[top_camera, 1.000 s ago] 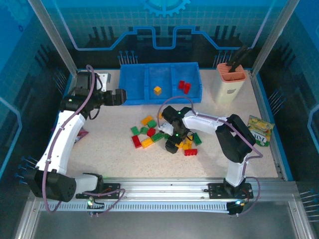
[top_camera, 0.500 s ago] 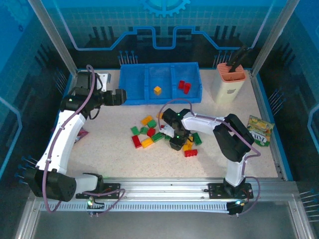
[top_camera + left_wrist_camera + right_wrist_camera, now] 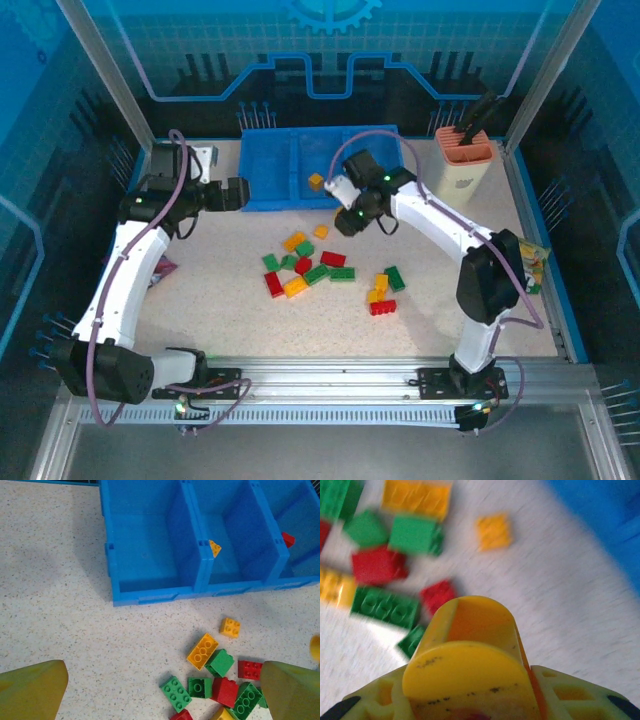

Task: Sort the legos into containers by color
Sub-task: Place the lego in the container.

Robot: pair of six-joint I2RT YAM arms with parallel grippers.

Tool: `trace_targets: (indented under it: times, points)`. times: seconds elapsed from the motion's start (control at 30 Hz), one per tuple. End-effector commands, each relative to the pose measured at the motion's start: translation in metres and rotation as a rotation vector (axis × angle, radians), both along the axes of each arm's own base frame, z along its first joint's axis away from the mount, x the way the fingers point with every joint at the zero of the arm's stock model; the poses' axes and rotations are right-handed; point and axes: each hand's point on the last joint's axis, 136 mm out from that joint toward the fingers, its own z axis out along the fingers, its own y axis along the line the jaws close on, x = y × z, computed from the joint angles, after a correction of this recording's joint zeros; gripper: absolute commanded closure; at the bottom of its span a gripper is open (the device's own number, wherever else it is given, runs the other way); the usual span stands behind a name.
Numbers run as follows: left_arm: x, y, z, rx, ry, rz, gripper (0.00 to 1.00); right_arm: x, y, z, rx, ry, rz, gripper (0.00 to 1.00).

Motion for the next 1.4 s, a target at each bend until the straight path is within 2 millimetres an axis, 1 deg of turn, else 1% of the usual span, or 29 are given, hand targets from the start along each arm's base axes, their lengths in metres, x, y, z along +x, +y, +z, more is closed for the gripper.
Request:
trace_targets:
  times: [0.0, 0.1, 0.2, 0.27, 0.33, 0.37, 0.4, 0.43, 0.47, 0.63, 0.83, 0.87, 1.0, 1.1, 1.37]
  points:
    - [0.005, 0.008, 0.014, 0.026, -0.048, 0.015, 0.01, 0.047, 0.019, -0.003, 0.04, -0.093, -0.043, 0.69]
    - [0.007, 0.01, 0.011, 0.026, -0.04, 0.019, 0.0, 0.079, 0.037, 0.002, 0.072, -0.16, -0.043, 0.69]
    - [0.01, 0.011, 0.007, 0.012, -0.025, 0.026, 0.01, 0.105, 0.05, -0.003, 0.077, -0.212, -0.042, 0.69]
    - [0.011, 0.011, 0.004, 0.008, -0.01, 0.026, 0.0, 0.122, 0.058, -0.012, 0.074, -0.24, -0.035, 0.69]
    - [0.01, 0.011, 0.003, 0.006, -0.005, 0.026, 0.01, 0.134, 0.062, -0.027, 0.047, -0.244, -0.025, 0.7]
    - [0.01, 0.011, 0.002, 0.002, -0.003, 0.026, 0.0, 0.138, 0.065, -0.033, 0.034, -0.245, -0.019, 0.7]
    - [0.01, 0.01, 0.002, 0.0, -0.006, 0.024, 0.0, 0.141, 0.065, -0.034, 0.023, -0.25, -0.018, 0.7]
    - [0.009, 0.01, 0.003, -0.001, -0.009, 0.023, 0.0, 0.144, 0.066, -0.048, 0.002, -0.233, -0.012, 0.7]
    - [0.009, 0.01, 0.003, -0.001, -0.011, 0.025, 0.0, 0.147, 0.066, -0.052, -0.012, -0.232, -0.008, 0.7]
    - [0.009, 0.01, 0.003, -0.005, -0.011, 0.024, 0.0, 0.153, 0.062, -0.064, -0.067, -0.216, -0.002, 0.69]
    - [0.009, 0.009, 0.003, -0.008, -0.009, 0.02, 0.01, 0.15, 0.064, -0.076, -0.087, -0.183, 0.013, 0.63]
    - [0.008, 0.009, 0.004, -0.008, -0.011, 0.019, 0.0, 0.15, 0.063, -0.077, -0.092, -0.181, 0.01, 0.61]
    - [0.007, 0.009, 0.005, -0.009, -0.014, 0.021, 0.01, 0.148, 0.063, -0.071, -0.081, -0.183, 0.011, 0.52]
    - [0.006, 0.008, 0.006, -0.014, -0.015, 0.018, 0.01, 0.146, 0.067, -0.057, -0.049, -0.194, 0.014, 0.49]
    - [0.003, 0.007, 0.012, -0.021, -0.034, 0.017, 0.0, 0.138, 0.07, -0.035, -0.004, -0.191, 0.008, 0.39]
